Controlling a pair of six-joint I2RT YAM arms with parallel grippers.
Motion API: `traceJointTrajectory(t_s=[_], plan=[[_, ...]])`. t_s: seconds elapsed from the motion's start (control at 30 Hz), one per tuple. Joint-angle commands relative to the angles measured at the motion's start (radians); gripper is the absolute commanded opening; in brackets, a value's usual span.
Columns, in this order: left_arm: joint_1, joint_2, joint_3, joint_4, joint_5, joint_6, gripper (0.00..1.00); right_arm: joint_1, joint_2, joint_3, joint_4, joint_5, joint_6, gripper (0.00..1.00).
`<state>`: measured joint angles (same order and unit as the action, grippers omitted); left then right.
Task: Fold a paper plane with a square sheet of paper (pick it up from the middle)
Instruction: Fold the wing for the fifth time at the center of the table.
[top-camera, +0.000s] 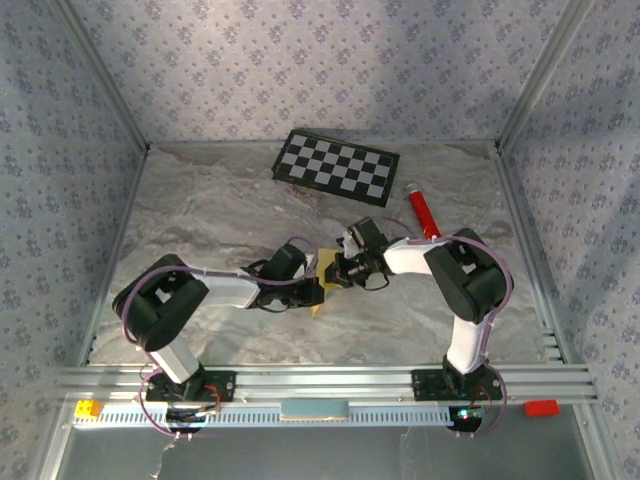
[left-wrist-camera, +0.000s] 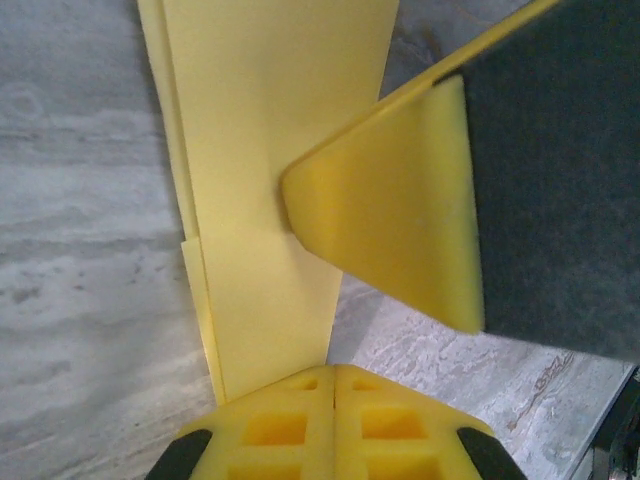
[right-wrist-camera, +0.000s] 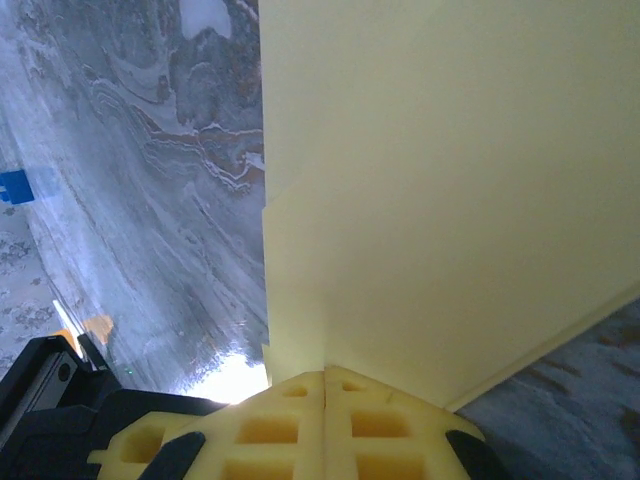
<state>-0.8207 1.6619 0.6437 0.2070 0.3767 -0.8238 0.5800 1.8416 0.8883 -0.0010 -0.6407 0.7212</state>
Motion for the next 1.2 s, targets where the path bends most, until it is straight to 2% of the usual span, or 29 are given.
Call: traceJointTrajectory(t_s=[0.0,0.1,0.27,0.4,0.57,0.87,1.03,1.17], plan=[[-0.029,0.022,-0.073,-0.108,-0.012,-0.025,0.00,-0.027,-0.032,0.051,-0.107,0.101,-0.062,0.03],[-0.029,0.028,-0.070,-0.107,-0.030,-0.029,0.00,-0.027,-0.042,0.111,-0.181,0.125,-0.148,0.03],[-0.030,0.031,-0.052,-0.103,-0.027,-0.032,0.00,-0.027,-0.025,0.076,-0.046,0.023,-0.100,0.05],[-0.029,0.030,-0.055,-0.098,-0.033,-0.044,0.00,-0.022,0.028,0.074,-0.079,0.090,-0.071,0.04],[-0.033,0.023,-0.082,-0.076,-0.035,-0.062,0.00,-0.100,0.057,0.052,0.012,0.069,-0.022,0.04],[-0.038,0.044,-0.101,-0.034,-0.030,-0.095,0.00,-0.232,0.090,0.165,0.005,0.043,-0.021,0.06],[-0.051,0.040,-0.089,-0.033,-0.032,-0.100,0.00,-0.235,0.002,0.144,0.022,0.034,-0.024,0.09],[-0.052,0.037,-0.082,-0.036,-0.039,-0.102,0.00,-0.195,-0.102,0.082,0.024,0.068,-0.039,0.15]])
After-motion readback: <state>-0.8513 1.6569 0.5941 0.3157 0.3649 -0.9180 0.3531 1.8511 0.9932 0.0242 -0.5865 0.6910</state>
